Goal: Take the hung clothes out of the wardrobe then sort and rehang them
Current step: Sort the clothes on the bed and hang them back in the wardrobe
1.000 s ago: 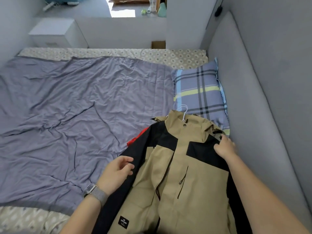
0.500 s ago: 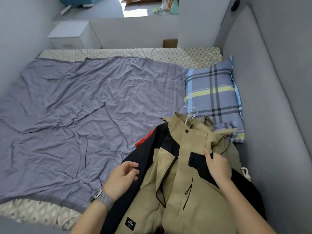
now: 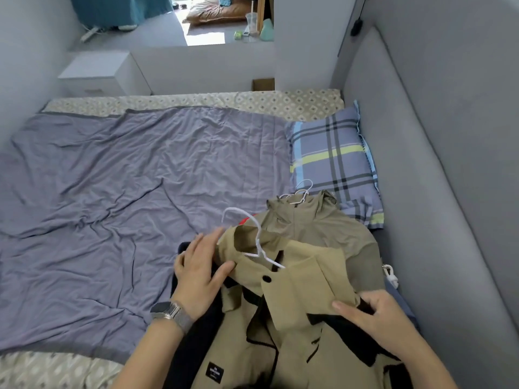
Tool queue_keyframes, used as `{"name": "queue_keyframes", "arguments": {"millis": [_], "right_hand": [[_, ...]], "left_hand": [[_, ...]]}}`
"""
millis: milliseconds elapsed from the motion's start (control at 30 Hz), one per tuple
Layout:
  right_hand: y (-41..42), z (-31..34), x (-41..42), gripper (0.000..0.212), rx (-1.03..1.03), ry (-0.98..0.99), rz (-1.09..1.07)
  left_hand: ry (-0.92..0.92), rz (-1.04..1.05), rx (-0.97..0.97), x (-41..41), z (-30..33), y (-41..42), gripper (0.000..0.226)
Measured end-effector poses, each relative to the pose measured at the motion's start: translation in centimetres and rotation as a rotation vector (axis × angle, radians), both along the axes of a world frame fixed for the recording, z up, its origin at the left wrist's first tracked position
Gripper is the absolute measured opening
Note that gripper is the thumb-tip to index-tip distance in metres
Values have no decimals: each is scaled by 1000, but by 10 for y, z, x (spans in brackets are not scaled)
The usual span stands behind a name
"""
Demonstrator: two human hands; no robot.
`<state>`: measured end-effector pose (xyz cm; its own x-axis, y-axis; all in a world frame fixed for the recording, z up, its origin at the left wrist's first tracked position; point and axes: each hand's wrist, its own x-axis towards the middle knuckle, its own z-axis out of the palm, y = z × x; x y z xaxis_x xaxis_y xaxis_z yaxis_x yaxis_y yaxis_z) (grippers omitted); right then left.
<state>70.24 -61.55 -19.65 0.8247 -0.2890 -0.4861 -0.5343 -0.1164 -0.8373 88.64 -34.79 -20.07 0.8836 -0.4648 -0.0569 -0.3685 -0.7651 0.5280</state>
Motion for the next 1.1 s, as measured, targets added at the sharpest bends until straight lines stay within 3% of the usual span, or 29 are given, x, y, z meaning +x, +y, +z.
{"name": "queue_keyframes", "arguments": {"millis": [67, 133, 200, 300, 533, 633, 700, 800, 967, 1100], "right_hand": [[4, 12, -6, 62, 0, -36, 3], [10, 20, -9, 60, -42, -81, -25], [14, 25, -10, 58, -134, -123, -69], [25, 34, -8, 73, -251, -145, -83], [89, 99, -1, 79, -595, -203, 82], [139, 135, -4, 51, -720, -299, 165], [167, 153, -5, 59, -764, -415, 197], [235, 184, -16, 76, -824, -632, 282], [353, 222, -4, 47, -848, -838, 601], [454, 228, 14, 41, -755, -980, 822]], "left_hand": [[-23, -83, -6, 1, 9, 0, 26], [-62, -150, -43, 2, 18, 4, 15], [-106, -183, -89, -1, 27, 13, 25], [-171, -103, -94, -14, 44, 30, 41], [-419, 113, -145, -51, 108, 101, 42], [-594, 168, -192, -78, 135, 151, 45], [-676, 206, -234, -94, 145, 173, 46], [-763, 338, -274, -134, 165, 234, 47], [-767, 708, -205, -200, 190, 350, 45], [-801, 964, -112, -250, 200, 439, 54]]}}
